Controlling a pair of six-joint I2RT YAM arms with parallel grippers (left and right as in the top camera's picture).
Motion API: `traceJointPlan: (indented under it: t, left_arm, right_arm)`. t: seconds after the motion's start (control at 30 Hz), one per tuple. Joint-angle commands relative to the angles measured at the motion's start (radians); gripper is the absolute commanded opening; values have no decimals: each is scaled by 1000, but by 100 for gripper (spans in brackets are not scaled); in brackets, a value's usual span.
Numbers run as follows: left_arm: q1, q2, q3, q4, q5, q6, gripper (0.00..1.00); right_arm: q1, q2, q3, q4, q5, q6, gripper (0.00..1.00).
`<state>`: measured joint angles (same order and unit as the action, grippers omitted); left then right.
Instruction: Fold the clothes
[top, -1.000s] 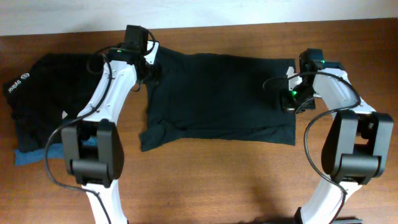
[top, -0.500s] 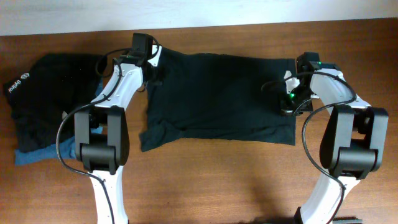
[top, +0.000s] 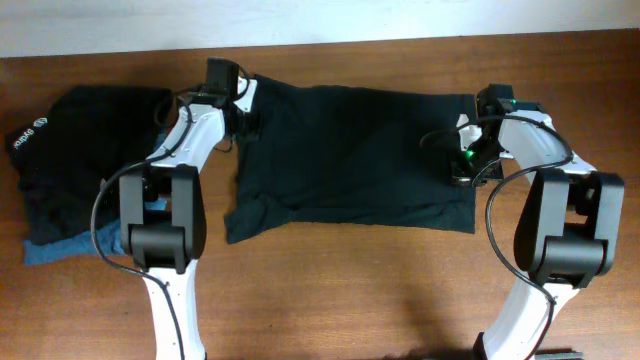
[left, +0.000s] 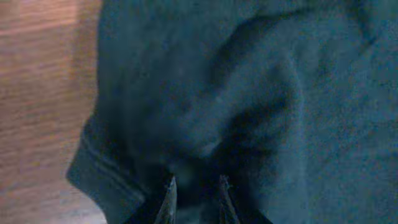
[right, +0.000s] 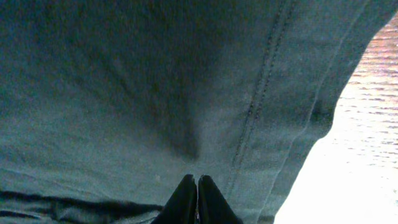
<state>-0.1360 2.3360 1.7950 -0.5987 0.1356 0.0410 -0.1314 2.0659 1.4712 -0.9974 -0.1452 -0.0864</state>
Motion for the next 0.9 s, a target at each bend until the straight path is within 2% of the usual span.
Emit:
traceJointPlan:
  t: [0.0,0.17,0.27,0.47,0.63,0.7,0.77,0.87]
  left_arm:
    - [2,46,-11,-5,33,-3,23]
    - [2,74,-11,28,-220,13,21]
    - [6,77,-11,79,-323,52,20]
    - [14,77,-10,194,-353,69,20]
    - [14,76,-8,174,-354,69,21]
    - [14,76,-4,141,-354,69,29]
    - [14,74,14,80,-354,69,44]
    - [14,66,59,-9,-352,69,47]
  right_arm:
    - [-5,7,-8,-5,-8,-10,8]
    - [-5,7,-8,-14,-3,-10,8]
    - [-5,8,-8,-20,-1,-10,8]
    - [-5,8,-8,-22,-1,-10,8]
    - [-5,8,-8,-20,-1,-10,8]
    - [-5,7,-8,-18,-1,-10,8]
    - [-5,7,-8,-17,-1,-10,8]
    - [-5,8,-8,-17,-2,-10,8]
